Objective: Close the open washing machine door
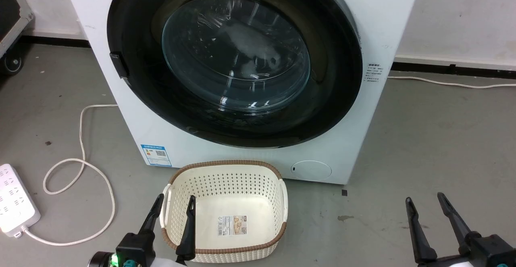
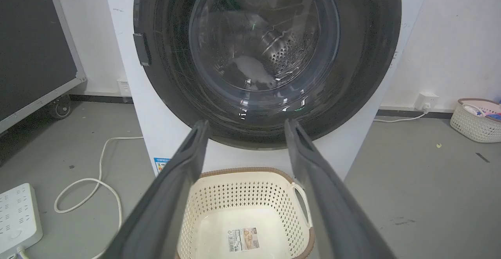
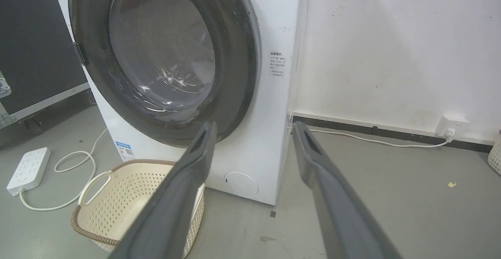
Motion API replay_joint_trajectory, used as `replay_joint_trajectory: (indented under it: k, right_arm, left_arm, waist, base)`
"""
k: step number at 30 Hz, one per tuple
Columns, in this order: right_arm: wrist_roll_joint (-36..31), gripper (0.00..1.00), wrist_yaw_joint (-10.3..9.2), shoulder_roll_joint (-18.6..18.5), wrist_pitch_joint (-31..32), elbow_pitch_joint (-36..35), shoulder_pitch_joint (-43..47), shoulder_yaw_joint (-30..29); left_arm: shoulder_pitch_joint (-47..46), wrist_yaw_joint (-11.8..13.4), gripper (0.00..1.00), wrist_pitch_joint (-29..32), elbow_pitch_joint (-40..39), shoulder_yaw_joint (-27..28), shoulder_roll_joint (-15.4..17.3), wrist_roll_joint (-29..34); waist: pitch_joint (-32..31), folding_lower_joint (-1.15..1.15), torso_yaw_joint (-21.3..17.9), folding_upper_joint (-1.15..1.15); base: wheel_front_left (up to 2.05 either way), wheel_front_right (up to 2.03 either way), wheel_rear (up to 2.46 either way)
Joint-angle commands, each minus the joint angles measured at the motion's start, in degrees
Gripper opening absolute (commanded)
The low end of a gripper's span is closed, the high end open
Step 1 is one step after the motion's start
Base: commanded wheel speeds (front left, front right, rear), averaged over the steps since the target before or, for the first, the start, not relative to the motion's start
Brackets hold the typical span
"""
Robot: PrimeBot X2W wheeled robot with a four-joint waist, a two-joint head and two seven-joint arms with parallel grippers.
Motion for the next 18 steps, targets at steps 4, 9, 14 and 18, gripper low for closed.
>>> replay_joint_trajectory:
  k: [4,9,14,18]
  right_arm:
    - [-0.21,0.00,0.00,0.03,0.06,0.02,-0.10,0.08]
    - [-0.28,0.00,0.00,0.04,0.49,-0.06,-0.27,0.21]
    - [-0.36,0.00,0.00,0.06,1.08,-0.18,-0.51,0.39]
    - [-0.43,0.00,0.00,0.08,1.55,-0.27,-0.70,0.54]
  left_arm:
    - [-0.02,-0.01,0.00,0.06,-0.01,0.01,-0.07,-0.01]
    - [-0.10,0.09,0.00,0.49,-0.22,0.17,-0.10,0.17]
    - [-0.20,0.22,0.00,1.08,-0.51,0.37,-0.11,0.41]
    - [-0.28,0.32,0.00,1.54,-0.74,0.53,-0.12,0.60]
  waist:
    - [-0.05,0.00,0.09,0.00]
    - [-0.04,0.00,0.03,0.00]
    - [-0.02,0.00,-0.05,0.00]
    - [0.00,0.00,-0.12,0.00]
  base:
    - [0.00,0.00,0.00]
    - [0.00,0.00,0.00]
    - [0.00,0.00,0.00]
    - [0.00,0.00,0.00]
